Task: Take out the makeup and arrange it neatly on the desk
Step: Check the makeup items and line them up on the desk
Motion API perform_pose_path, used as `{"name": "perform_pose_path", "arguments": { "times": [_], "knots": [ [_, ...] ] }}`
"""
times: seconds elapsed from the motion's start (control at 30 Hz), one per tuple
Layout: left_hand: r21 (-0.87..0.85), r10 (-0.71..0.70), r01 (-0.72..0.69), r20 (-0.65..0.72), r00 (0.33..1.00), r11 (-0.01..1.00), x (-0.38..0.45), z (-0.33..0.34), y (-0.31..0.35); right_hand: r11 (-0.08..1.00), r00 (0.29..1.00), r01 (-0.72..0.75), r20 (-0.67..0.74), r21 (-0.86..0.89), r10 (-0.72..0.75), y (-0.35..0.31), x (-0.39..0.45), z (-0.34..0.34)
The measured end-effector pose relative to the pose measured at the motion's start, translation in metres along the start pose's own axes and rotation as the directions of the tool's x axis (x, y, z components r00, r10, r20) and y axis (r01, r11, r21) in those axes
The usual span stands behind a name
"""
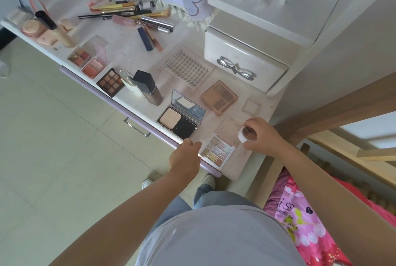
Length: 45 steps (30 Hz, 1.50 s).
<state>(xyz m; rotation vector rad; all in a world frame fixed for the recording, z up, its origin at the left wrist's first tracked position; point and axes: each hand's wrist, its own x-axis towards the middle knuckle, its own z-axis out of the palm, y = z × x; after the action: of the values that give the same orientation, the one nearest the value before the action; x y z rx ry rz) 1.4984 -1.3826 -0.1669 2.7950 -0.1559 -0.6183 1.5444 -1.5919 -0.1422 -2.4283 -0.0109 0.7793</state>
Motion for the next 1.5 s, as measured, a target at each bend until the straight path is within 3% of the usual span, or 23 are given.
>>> {"name": "perform_pose_path", "arguments": {
  "times": [0.1,0.17,0.23,0.3,0.37,0.63,0.7,0.87,1.2,1.4,1.5],
  "knots": [
    [-0.098,0.073,-0.078,-0.054,0.996,0.992,0.001,-0.011,0.002,0.994,0.997,0.032,-0.072,0.1,-0.025,-0.01,-0.006,-0.005],
    [-0.23,0.174,-0.198,-0.122,0.977,0.953,0.001,-0.024,0.006,0.965,0.997,0.058,-0.068,0.255,-0.042,-0.023,-0.013,-0.011],
    [-0.306,0.295,-0.372,-0.271,0.916,0.876,0.003,-0.037,0.013,0.897,0.998,0.066,-0.015,0.438,-0.066,-0.039,-0.02,-0.016],
    [-0.272,0.389,-0.519,-0.413,0.823,0.81,0.007,-0.043,0.02,0.788,0.996,0.053,0.027,0.613,-0.088,-0.054,-0.026,-0.016],
    [-0.241,0.422,-0.586,-0.493,0.761,0.774,0.009,-0.041,0.022,0.694,0.996,0.007,0.059,0.72,-0.072,-0.067,-0.029,-0.009],
    [-0.087,0.35,-0.516,-0.638,0.686,0.852,0.005,-0.033,0.02,0.448,0.955,-0.259,0.156,0.855,0.254,-0.095,-0.035,0.022],
    [-0.058,0.35,-0.504,-0.651,0.673,0.862,0.002,-0.034,0.019,0.425,0.941,-0.307,0.205,0.852,0.269,-0.096,-0.036,0.026],
    [0.01,0.403,-0.515,-0.635,0.659,0.857,-0.001,-0.037,0.015,0.236,0.907,-0.386,0.321,0.892,0.272,-0.099,-0.041,0.031],
    [-0.1,0.346,-0.442,-0.478,0.807,0.891,-0.005,-0.032,0.022,0.182,0.881,-0.411,0.339,0.893,0.329,-0.091,-0.042,0.033],
    [0.04,0.431,-0.474,-0.49,0.758,0.879,-0.001,-0.047,0.021,0.208,0.912,-0.399,0.362,0.893,0.194,-0.091,-0.037,0.024],
    [0.065,0.464,-0.501,-0.49,0.738,0.863,-0.001,-0.053,0.019,0.168,0.901,-0.426,0.399,0.889,0.171,-0.095,-0.038,0.024]
  ]
}}
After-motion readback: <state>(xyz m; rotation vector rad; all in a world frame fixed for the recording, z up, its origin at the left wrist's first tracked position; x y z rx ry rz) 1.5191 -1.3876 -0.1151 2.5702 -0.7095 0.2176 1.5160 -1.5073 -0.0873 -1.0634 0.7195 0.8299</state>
